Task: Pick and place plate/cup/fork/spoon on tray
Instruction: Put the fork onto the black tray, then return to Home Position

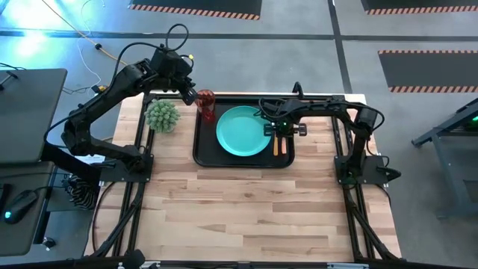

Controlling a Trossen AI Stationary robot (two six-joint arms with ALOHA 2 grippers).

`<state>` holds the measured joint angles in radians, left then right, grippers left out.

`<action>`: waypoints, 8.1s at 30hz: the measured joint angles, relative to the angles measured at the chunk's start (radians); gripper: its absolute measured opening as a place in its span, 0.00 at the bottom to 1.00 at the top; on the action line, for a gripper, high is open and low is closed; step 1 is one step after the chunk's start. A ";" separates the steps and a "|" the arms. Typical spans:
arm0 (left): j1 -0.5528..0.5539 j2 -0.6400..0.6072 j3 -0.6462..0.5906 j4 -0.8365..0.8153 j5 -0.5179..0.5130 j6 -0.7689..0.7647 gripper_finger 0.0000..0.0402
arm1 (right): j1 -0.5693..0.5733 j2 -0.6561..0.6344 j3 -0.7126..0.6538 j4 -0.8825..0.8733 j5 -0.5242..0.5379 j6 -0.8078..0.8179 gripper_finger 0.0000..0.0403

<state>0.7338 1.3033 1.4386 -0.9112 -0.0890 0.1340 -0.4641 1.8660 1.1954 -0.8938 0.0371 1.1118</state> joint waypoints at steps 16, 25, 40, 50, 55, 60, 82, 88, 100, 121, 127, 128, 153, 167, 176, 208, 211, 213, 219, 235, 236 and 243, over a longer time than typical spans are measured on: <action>0.000 0.000 0.000 0.000 0.000 0.013 0.25 | -0.003 0.000 0.000 -0.003 -0.014 -0.013 0.19; 0.000 0.000 0.000 0.000 0.000 0.018 0.25 | -0.003 0.000 0.000 -0.003 -0.022 -0.037 0.20; 0.000 0.000 0.000 0.000 0.000 0.017 0.25 | -0.003 -0.041 0.000 -0.008 -0.028 -0.036 0.21; 0.000 0.000 0.000 -0.001 0.038 -0.015 0.25 | 0.003 -0.185 0.000 0.025 -0.014 -0.101 0.21; -0.011 0.000 0.000 -0.003 0.253 -0.087 0.25 | 0.034 -0.283 0.000 0.171 -0.014 -0.218 0.21; -0.078 -0.007 0.000 -0.002 0.286 -0.162 0.25 | 0.058 -0.378 0.000 0.351 0.016 -0.384 0.21; -0.608 -0.434 -0.563 0.573 0.070 -0.447 0.25 | 0.132 -0.534 0.001 0.571 0.021 -0.637 0.21; -0.761 -0.613 -0.722 0.616 -0.007 -0.465 0.25 | 0.195 -0.533 0.001 0.667 0.016 -0.629 0.21; -0.926 -0.864 -0.984 0.759 -0.038 -0.463 0.25 | 0.333 -0.533 0.001 0.647 0.020 -0.406 0.21; -0.964 -1.204 -1.365 0.906 -0.038 -0.451 0.25 | 0.464 -0.537 0.001 0.733 0.039 -0.335 0.21; -0.963 -1.267 -1.422 0.936 -0.105 -0.387 0.25 | 0.464 -0.641 0.001 0.847 0.065 -0.516 0.21; -0.963 -1.271 -1.425 0.951 -0.111 -0.378 0.25 | 0.464 -0.669 0.001 0.852 0.066 -0.549 0.21; -0.963 -1.284 -1.426 0.946 -0.101 -0.349 0.25 | 0.527 -1.179 -0.190 0.379 0.390 -0.778 0.21; -0.963 -1.284 -1.426 0.946 -0.101 -0.357 0.25 | 0.526 -1.501 -0.806 0.927 0.175 -0.742 0.21; -0.963 -1.284 -1.426 0.947 -0.105 -0.116 0.25 | 0.526 -1.744 -0.983 0.907 0.176 -0.747 0.21; -0.963 -1.278 -1.425 0.948 -0.108 0.001 0.25 | 0.516 -1.852 -1.161 0.873 0.145 -0.683 0.21; -0.963 -1.278 -1.425 0.948 -0.108 0.001 0.25 | 0.516 -1.852 -1.161 0.872 0.145 -0.672 0.21; -0.963 -1.278 -1.425 0.948 -0.108 0.000 0.25 | 0.516 -1.852 -1.161 0.872 0.145 -0.666 0.21; -0.963 -1.278 -1.425 0.948 -0.108 0.001 0.25 | 0.516 -1.852 -1.161 0.872 0.144 -0.666 0.21; -0.963 -1.278 -1.425 0.948 -0.108 0.000 0.25 | 0.516 -1.852 -1.161 0.871 0.143 -0.666 0.21; -0.963 -1.278 -1.425 0.948 -0.108 0.000 0.25 | 0.516 -1.852 -1.161 0.871 0.143 -0.666 0.21; -0.963 -1.278 -1.425 0.948 -0.108 0.000 0.25 | 0.516 -1.851 -1.162 0.871 0.143 -0.666 0.21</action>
<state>-0.2297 0.0254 0.0135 0.0372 -0.1970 0.1341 0.0521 0.0147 0.0338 -0.0231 0.1802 0.4454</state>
